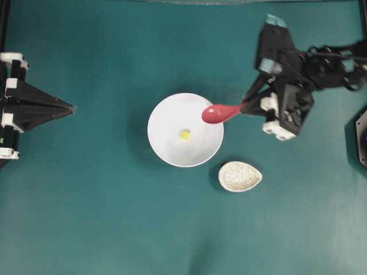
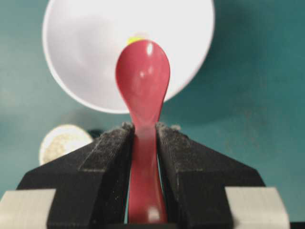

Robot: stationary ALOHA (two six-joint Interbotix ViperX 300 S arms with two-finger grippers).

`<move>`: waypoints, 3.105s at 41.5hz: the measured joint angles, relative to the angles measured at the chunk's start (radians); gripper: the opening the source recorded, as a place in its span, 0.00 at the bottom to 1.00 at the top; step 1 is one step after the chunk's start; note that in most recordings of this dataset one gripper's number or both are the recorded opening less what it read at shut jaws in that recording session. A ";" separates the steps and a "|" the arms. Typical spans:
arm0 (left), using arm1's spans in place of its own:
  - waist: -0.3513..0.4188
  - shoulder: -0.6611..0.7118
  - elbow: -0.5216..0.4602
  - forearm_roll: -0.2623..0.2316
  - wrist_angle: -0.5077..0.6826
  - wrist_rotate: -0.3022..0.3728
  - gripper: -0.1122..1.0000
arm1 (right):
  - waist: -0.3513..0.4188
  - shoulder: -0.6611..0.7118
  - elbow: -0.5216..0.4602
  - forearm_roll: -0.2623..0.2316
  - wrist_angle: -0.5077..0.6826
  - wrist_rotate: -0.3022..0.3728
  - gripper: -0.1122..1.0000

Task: Scoop the yellow hexagonal prism block from the bowl with a spoon using the right arm.

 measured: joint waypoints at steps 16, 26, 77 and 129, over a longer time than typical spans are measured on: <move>0.000 -0.006 -0.002 -0.002 0.000 0.008 0.10 | -0.005 0.230 -0.224 -0.052 0.235 0.005 0.30; 0.000 -0.009 0.000 -0.002 0.000 0.008 0.10 | -0.005 0.284 -0.252 -0.052 0.279 0.025 0.30; 0.000 -0.011 -0.002 -0.002 0.000 0.009 0.10 | 0.049 0.426 -0.255 -0.046 0.060 0.015 0.30; 0.000 -0.011 -0.002 0.000 0.000 0.009 0.10 | 0.051 0.321 -0.267 -0.014 -0.052 0.028 0.30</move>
